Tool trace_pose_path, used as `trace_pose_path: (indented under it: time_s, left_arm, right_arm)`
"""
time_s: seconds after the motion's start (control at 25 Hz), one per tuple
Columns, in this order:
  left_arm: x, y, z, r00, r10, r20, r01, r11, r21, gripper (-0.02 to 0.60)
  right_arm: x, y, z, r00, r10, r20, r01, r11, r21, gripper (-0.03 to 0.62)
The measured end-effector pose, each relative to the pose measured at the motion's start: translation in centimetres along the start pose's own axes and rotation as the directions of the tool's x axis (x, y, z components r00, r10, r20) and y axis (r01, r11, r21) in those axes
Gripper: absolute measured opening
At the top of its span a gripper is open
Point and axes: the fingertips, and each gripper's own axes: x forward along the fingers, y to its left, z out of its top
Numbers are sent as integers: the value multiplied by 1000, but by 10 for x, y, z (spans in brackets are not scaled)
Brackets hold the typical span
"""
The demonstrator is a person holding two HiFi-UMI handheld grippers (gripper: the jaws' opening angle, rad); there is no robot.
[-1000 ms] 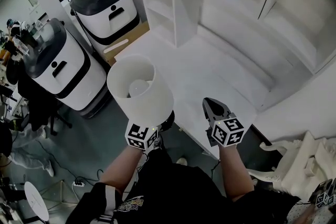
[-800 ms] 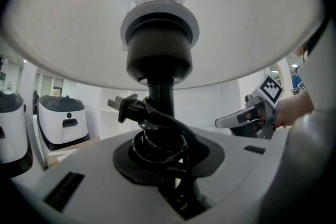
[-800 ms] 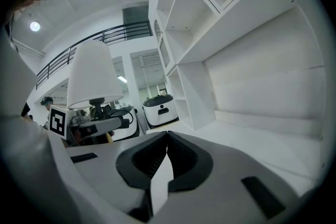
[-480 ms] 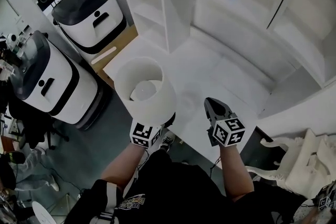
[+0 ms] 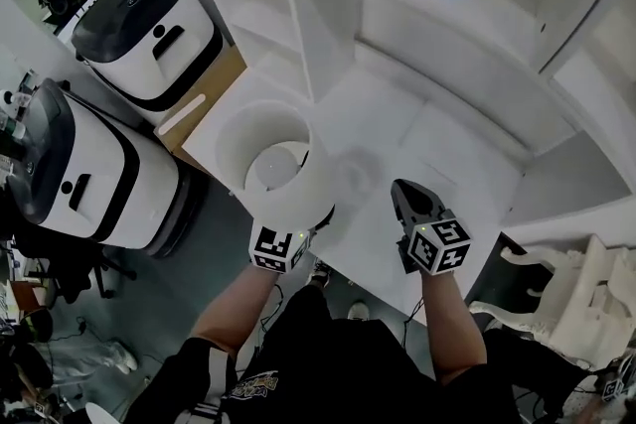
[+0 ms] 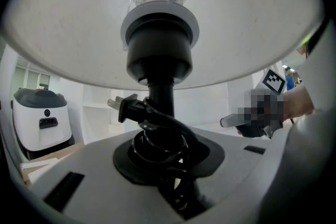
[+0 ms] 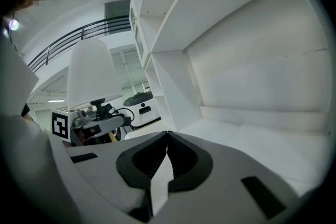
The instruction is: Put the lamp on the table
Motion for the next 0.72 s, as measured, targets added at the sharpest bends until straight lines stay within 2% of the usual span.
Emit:
trace_pose_path:
  time_s: [0.36, 0.72]
  left_arm:
    - [67, 25, -14, 998, -59, -9, 59, 997, 41, 103]
    - [119, 48, -43, 997, -75, -29, 76, 997, 17, 103]
  right_arm:
    - [44, -37, 2, 998, -59, -11, 60, 998, 37, 25]
    - [70, -67, -3, 994, -105, -22, 106, 992, 66, 25]
